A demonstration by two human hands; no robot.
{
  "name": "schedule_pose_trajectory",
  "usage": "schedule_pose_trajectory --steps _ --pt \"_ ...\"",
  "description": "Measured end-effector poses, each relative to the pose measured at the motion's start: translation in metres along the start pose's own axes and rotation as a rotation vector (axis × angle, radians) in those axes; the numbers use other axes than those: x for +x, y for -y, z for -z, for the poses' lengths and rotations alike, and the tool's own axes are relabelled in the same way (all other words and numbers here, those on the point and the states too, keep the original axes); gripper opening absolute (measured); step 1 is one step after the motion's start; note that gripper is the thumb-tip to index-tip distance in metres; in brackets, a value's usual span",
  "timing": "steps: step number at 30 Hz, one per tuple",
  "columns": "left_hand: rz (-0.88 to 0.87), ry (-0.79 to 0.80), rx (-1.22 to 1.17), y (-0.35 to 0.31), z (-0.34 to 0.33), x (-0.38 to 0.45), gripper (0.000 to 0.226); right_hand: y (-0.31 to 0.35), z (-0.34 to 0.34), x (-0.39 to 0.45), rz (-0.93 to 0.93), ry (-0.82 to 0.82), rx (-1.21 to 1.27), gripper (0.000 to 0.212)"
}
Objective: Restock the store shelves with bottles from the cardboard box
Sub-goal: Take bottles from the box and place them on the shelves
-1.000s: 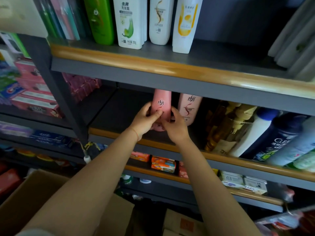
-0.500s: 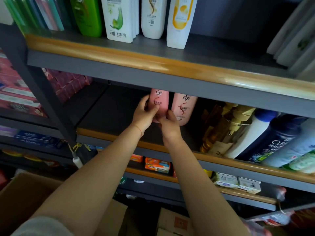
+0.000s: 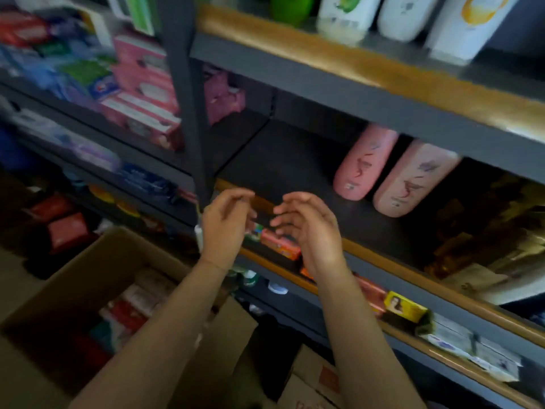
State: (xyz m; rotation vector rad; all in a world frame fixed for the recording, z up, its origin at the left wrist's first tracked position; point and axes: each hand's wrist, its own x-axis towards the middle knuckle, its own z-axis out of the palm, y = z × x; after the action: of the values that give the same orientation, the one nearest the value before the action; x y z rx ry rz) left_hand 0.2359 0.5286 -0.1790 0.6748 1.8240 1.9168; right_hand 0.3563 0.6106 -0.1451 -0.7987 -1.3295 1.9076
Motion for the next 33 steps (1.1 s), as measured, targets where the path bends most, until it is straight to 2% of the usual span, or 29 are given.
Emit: schedule_pose_trajectory --steps 4,7,10,12,14,15,19,22,24,25,27,29,31,33 --pt "0.247 -0.254 0.113 0.074 0.119 -0.025 0.024 -0.091 -0.081 0.000 -0.274 0.190 -0.197 0.023" --pt "0.425 -0.439 0.405 0.135 0.212 -0.064 0.020 -0.182 -0.130 -0.012 -0.506 0.357 -0.360 0.022" --pt "0.592 -0.701 0.661 0.193 0.285 -0.109 0.051 -0.270 -0.161 -0.030 -0.738 0.457 -0.505 0.018" --pt "0.735 -0.796 0.588 0.218 0.315 -0.130 0.080 -0.321 -0.174 -0.040 -0.872 0.485 -0.579 0.016" --pt "0.753 -0.775 0.377 0.236 0.332 -0.141 0.097 -0.367 -0.180 -0.045 -0.959 0.506 -0.700 0.018" --pt "0.750 -0.754 0.254 0.242 0.337 -0.141 0.095 -0.388 -0.179 -0.046 -0.988 0.518 -0.746 0.019" --pt "0.771 -0.678 -0.171 0.266 0.347 -0.132 0.060 -0.452 -0.183 -0.047 -1.038 0.527 -0.916 0.022" --pt "0.716 -0.651 -0.183 0.278 0.354 -0.138 0.064 -0.493 -0.187 -0.043 -0.960 0.638 -1.110 0.018" --pt "0.696 -0.647 -0.166 0.278 0.359 -0.143 0.057 -0.510 -0.192 -0.045 -0.968 0.644 -1.125 0.011" --pt "0.684 -0.635 -0.171 0.277 0.360 -0.144 0.055 -0.517 -0.196 -0.047 -0.976 0.644 -1.115 0.017" --pt "0.674 -0.629 -0.170 0.277 0.361 -0.145 0.055 -0.524 -0.206 -0.053 -1.005 0.650 -1.053 0.049" --pt "0.667 -0.647 -0.186 0.279 0.360 -0.145 0.059 -0.531 -0.213 -0.058 -0.984 0.654 -1.039 0.068" --pt "0.660 -0.662 -0.193 0.282 0.357 -0.144 0.064 -0.538 -0.217 -0.059 -0.971 0.639 -1.088 0.073" --pt "0.659 -0.661 -0.187 0.284 0.356 -0.144 0.070 -0.541 -0.222 -0.059 -1.036 0.586 -1.079 0.070"
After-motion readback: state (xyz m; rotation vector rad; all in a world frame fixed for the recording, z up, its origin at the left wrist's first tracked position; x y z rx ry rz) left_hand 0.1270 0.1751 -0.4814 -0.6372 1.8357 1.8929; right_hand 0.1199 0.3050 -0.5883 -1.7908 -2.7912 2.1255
